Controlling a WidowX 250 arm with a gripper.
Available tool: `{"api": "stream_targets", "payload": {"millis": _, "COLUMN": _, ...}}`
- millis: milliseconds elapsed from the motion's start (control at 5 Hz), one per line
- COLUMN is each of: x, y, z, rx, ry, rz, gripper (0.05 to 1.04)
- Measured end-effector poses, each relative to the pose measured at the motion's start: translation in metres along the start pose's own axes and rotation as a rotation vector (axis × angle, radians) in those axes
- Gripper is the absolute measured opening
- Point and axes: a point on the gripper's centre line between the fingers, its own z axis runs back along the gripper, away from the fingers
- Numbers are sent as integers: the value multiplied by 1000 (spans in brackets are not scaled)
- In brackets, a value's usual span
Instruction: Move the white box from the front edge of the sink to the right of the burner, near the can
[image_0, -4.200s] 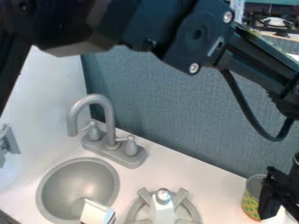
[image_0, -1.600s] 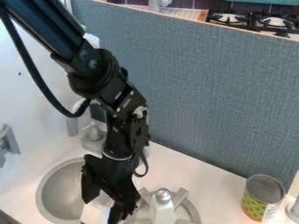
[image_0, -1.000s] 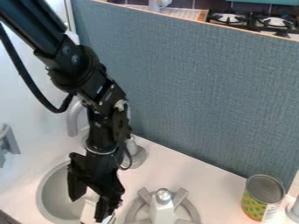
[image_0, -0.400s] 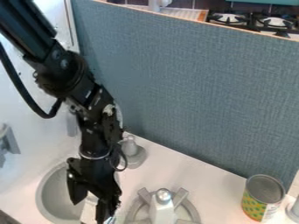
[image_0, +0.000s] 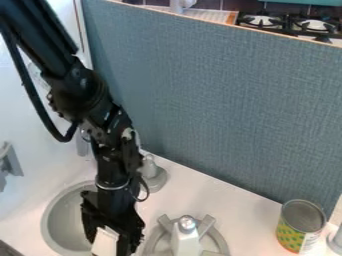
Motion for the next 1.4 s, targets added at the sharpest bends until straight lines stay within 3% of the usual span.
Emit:
{"api": "stream_targets", "payload": {"millis": 200, "x": 5, "y": -2, "z": -2, "rx": -15, "ry": 23, "rz": 5, "gripper": 955}}
{"api": "stream_targets", "payload": {"millis": 400, "x": 4, "y": -6, "z": 1, "rx": -39, "ry": 47, "rz": 21, "gripper": 823}}
{"api": "stream_targets", "payload": {"millis": 600, "x": 3, "y": -27, "z": 23, "rx": -33, "ry": 44, "rz": -52, "gripper": 823}}
{"api": "stream_targets", "payload": {"millis": 800, "x": 0, "y": -50, "z": 48, "rx": -37, "ry": -3, "rz": -95, "gripper": 823}}
{"api": "stream_targets", "payload": {"millis": 1000, "x": -3, "y": -83, "z": 52, "rx": -61, "ry": 6, "rz": -174, "gripper": 823}}
{"api": "stream_targets", "payload": {"millis": 1400, "x": 22, "y": -118, "z": 49, "rx": -104, "ry": 46, "rz": -305, "gripper": 823}}
